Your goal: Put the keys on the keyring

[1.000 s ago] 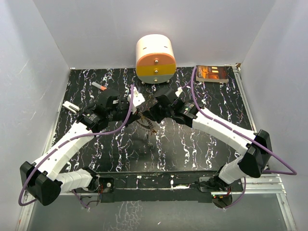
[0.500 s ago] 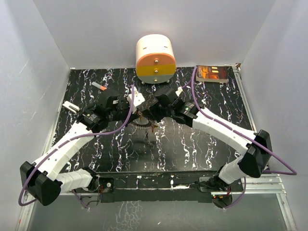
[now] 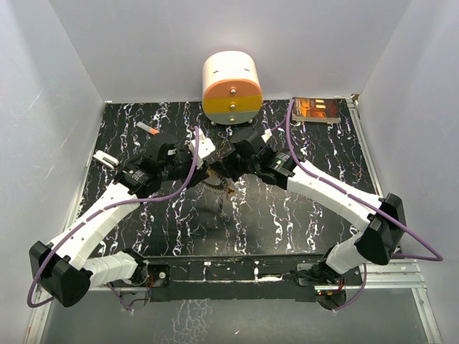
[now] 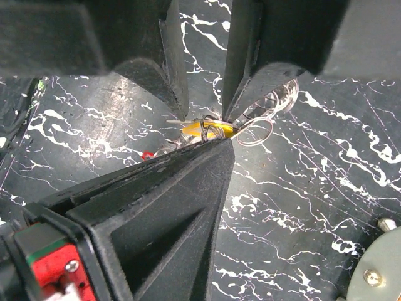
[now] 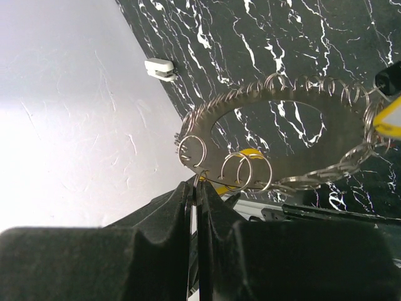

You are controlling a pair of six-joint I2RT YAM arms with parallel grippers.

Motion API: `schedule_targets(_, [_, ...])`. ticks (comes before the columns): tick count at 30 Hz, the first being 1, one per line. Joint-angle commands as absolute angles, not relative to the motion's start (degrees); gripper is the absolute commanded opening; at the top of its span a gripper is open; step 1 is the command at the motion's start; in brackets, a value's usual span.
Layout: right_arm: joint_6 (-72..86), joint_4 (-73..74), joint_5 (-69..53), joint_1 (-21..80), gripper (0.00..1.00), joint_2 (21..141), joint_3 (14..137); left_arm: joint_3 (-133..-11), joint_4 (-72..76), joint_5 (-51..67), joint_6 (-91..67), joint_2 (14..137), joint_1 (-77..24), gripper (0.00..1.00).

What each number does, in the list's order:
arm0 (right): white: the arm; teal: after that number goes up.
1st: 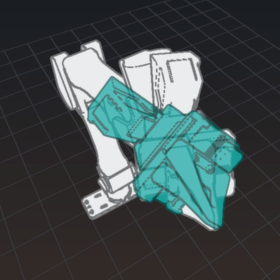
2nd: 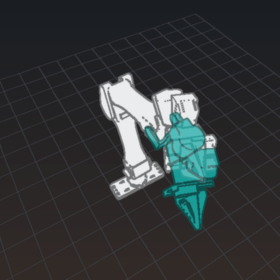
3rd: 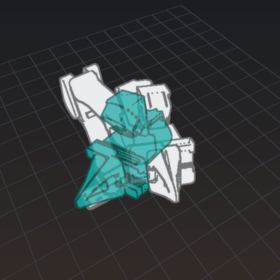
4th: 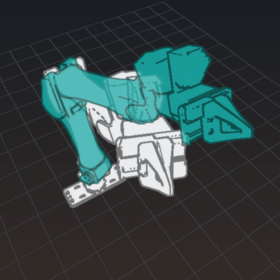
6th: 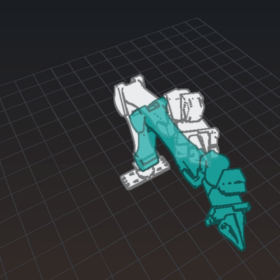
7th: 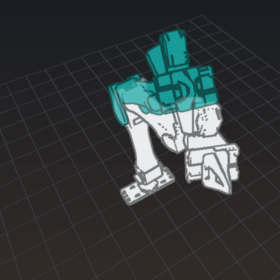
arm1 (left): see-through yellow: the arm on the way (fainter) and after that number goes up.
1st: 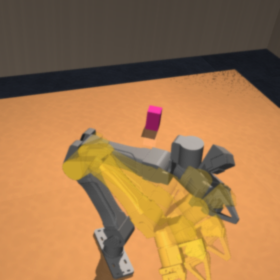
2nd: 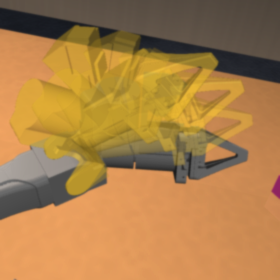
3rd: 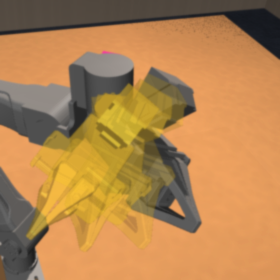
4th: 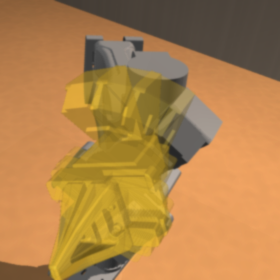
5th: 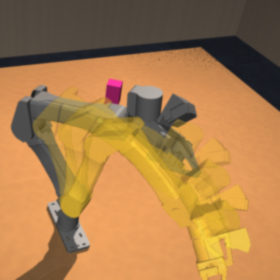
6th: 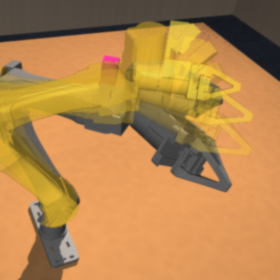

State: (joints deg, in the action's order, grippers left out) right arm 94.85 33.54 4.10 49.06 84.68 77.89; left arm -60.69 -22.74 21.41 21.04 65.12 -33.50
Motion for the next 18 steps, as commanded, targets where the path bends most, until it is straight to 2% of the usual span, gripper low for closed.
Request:
schedule_targets(1, [96.37, 27.34, 3.29, 49.11, 0.08, 82.12, 78.80, -62.10, -22.56, 22.65, 20.59, 63.11, -33.80, 0.28])
schedule_targets(18, [96.41, 26.81, 4.00, 49.04, 0.08, 81.99, 77.61, -64.77, -25.15, 23.15, 20.75, 63.54, -33.78, 0.27])
